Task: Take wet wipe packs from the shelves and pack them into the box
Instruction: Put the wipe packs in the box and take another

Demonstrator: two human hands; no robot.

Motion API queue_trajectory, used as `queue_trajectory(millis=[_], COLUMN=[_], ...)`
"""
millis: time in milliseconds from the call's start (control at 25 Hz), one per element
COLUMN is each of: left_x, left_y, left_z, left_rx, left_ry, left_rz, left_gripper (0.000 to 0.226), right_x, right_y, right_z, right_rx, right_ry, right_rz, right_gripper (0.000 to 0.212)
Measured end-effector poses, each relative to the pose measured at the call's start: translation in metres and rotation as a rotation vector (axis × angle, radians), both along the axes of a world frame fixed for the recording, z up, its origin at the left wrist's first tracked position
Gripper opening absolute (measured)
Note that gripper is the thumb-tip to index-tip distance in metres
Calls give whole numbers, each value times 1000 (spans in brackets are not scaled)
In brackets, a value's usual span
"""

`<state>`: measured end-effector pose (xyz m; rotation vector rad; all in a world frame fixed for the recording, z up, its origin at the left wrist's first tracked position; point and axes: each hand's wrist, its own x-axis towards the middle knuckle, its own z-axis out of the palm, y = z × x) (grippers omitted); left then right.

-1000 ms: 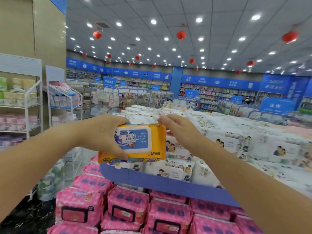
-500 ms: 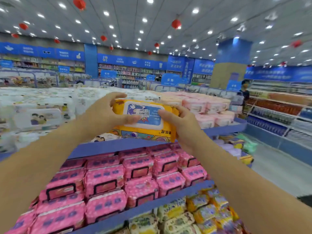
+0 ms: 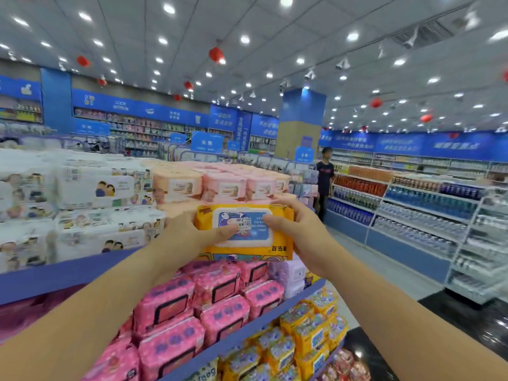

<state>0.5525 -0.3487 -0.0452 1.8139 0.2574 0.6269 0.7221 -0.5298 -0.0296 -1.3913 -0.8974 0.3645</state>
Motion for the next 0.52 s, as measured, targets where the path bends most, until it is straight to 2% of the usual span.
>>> queue_trajectory(millis=[80,240,360,520], left_x=[50,147,220,323], left_y=[14,30,26,-1], left_z=[-11,-22,-38,-75], left_rx=[-29,-103,-120,-121], left_ry=[20,60,103,162], left_rz=[-53,-125,-164,-134], left_gripper=[70,46,38,36], right_x=[47,138,203,299], right_y=[9,21,13,-18], right_z=[-10,-35,-59,-107], right_rx=[-26,-44,-66,-49], right_ry=[2,95,151,263], right_rz=[-20,-59,-116,-145], right_gripper=[62,55,50,63])
